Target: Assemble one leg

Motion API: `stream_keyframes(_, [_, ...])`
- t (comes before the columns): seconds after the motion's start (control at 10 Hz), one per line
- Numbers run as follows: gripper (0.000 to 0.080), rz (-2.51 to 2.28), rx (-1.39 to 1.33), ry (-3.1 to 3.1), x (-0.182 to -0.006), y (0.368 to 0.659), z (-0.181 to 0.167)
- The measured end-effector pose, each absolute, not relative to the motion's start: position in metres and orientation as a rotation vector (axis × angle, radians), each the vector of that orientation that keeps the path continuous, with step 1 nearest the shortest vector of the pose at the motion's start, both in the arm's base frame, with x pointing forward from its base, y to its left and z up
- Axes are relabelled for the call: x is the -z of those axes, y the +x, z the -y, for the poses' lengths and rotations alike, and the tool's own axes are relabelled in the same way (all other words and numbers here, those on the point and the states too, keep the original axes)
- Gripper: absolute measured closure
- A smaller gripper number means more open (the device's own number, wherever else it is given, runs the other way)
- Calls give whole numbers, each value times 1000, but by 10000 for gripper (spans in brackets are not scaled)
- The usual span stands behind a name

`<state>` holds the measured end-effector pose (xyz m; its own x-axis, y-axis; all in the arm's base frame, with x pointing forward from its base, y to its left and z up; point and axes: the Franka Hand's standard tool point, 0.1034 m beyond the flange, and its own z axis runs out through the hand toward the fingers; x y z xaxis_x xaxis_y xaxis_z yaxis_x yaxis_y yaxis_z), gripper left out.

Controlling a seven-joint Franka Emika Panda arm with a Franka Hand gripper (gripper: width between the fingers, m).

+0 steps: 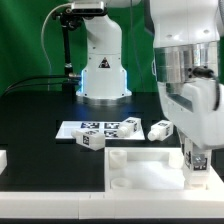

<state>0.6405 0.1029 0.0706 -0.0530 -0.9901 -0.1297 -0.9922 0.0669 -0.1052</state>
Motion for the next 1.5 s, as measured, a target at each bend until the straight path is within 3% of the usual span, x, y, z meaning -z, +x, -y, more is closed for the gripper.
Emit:
stream_keyframes(0.1, [513, -2173, -19, -2035, -70, 640, -103])
stream_keyframes(0.2, [348, -2130, -14, -2080, -70, 640, -103])
stream_keyframes(0.3, [348, -2055, 1, -2155, -70, 641, -103])
stream_keyframes(0.4, [199, -1798, 43, -2367, -71, 642, -104])
stream_keyframes(0.6, [159, -1396, 82, -2624, -71, 642, -110])
stream_keyframes(1.2, [151, -773, 164, -2909, -71, 645, -104])
stream_keyframes(1.3, [237, -826, 160, -2893, -71, 645, -104])
stream_keyframes(1.4, [373, -826, 160, -2893, -71, 645, -104])
stream_keyframes(1.5, [373, -868, 157, -2878, -71, 645, -104])
